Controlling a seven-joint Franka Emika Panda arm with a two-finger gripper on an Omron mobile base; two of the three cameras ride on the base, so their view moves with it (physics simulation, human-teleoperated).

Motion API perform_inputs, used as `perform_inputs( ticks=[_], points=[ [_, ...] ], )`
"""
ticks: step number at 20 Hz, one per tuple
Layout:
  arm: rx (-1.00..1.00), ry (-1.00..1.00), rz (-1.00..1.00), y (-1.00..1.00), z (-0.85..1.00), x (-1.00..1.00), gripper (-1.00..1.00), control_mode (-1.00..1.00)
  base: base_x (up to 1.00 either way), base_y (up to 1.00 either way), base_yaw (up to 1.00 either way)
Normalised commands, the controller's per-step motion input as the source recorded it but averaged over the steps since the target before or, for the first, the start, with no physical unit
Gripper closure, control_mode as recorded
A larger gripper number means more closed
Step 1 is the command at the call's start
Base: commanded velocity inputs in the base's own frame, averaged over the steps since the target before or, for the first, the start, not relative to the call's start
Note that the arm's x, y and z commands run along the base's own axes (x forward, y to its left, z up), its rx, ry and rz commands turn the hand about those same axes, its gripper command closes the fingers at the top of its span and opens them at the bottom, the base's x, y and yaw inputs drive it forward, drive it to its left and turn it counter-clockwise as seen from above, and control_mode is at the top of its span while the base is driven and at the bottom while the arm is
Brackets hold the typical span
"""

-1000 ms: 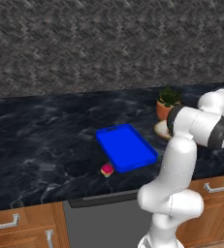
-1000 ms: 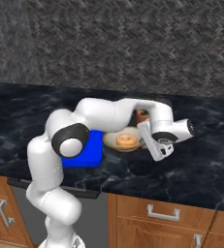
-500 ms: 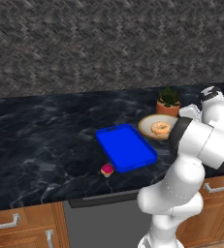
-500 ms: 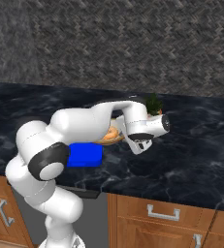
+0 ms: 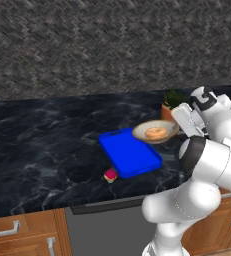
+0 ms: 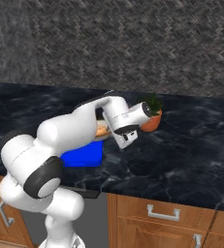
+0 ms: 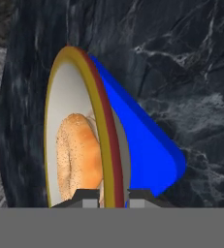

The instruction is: Place the bowl with donut and the cupcake onto the tray.

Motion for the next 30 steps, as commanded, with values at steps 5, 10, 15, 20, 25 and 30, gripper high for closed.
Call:
perform_inputs(
  ticks=[5, 10, 15, 20, 25, 30],
  points=[
    [0.0, 0.19, 0.0, 0.22, 0.0, 0.26, 1.0, -1.0, 0.0, 0.0, 0.0],
    [0.0, 0.0, -0.01, 0.36, 0.0, 0.25, 1.0, -1.0, 0.0, 0.0, 0.0],
    [0.0, 0.0, 0.0, 0.3, -0.13, 0.07, 1.0, -1.0, 0.0, 0.0, 0.0],
    [0.0, 0.01, 0.0, 0.46, -0.22, 0.05, 1.0, -1.0, 0.0, 0.0, 0.0],
    [0.0, 0.0, -0.01, 0.39, -0.13, 0.21, 1.0, -1.0, 0.0, 0.0, 0.0],
    [0.0, 0.0, -0.02, 0.33, -0.16, 0.24, 1.0, -1.0, 0.0, 0.0, 0.0]
  ],
)
